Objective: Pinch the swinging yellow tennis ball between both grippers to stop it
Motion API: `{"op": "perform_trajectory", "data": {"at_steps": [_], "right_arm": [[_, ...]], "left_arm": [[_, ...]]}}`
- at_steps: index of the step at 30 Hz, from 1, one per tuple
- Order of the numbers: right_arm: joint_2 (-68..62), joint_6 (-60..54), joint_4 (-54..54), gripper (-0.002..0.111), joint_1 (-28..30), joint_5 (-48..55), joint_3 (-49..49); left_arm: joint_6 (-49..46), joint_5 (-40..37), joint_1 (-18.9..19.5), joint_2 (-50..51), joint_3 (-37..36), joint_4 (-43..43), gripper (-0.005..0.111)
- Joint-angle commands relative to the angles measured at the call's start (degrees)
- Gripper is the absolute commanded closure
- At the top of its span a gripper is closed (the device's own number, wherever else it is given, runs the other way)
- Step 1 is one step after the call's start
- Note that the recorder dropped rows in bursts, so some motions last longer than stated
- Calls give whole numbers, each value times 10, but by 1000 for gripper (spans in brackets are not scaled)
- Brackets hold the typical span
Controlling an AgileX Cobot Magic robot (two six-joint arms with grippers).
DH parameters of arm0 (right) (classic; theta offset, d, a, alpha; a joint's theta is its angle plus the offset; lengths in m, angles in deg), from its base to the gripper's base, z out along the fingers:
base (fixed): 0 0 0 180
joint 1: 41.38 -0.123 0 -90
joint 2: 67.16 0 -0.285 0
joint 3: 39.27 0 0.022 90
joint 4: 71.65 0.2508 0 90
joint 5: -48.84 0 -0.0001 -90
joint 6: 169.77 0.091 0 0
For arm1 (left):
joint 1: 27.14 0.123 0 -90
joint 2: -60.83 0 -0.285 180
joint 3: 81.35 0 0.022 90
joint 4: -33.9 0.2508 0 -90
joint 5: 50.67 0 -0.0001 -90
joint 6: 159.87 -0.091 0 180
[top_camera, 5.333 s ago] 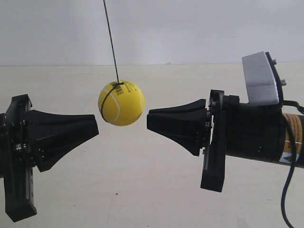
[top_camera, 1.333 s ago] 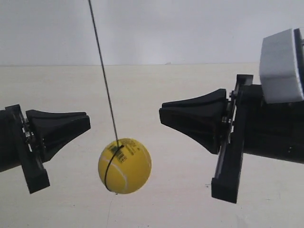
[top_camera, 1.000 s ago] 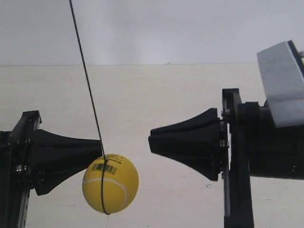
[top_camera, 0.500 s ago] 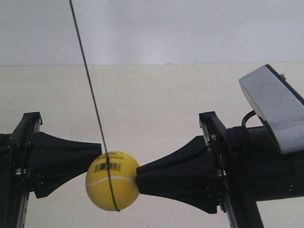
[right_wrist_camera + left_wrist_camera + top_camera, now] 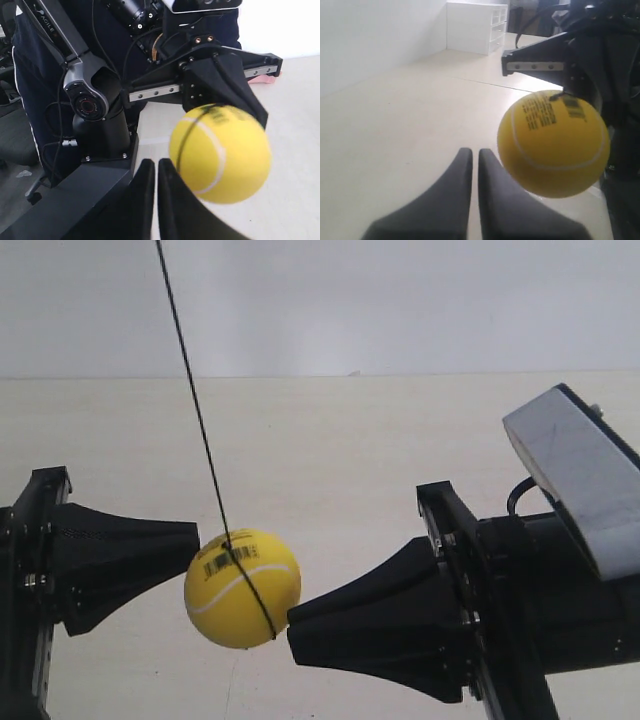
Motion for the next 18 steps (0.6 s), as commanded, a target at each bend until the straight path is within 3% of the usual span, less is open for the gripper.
{"op": "perform_trajectory", "data": {"at_steps": [1,7,18], "right_arm": [[0,-2,-3,108,-1,-1,2],[0,-2,-2,108,-1,2,2],[0,-8,3,108,-1,2,2]], "left_arm": [[22,6,29,-5,-2,13,102],[29,6,56,-29,-11,17,102],[29,6,56,-155,-49,23,102]]}}
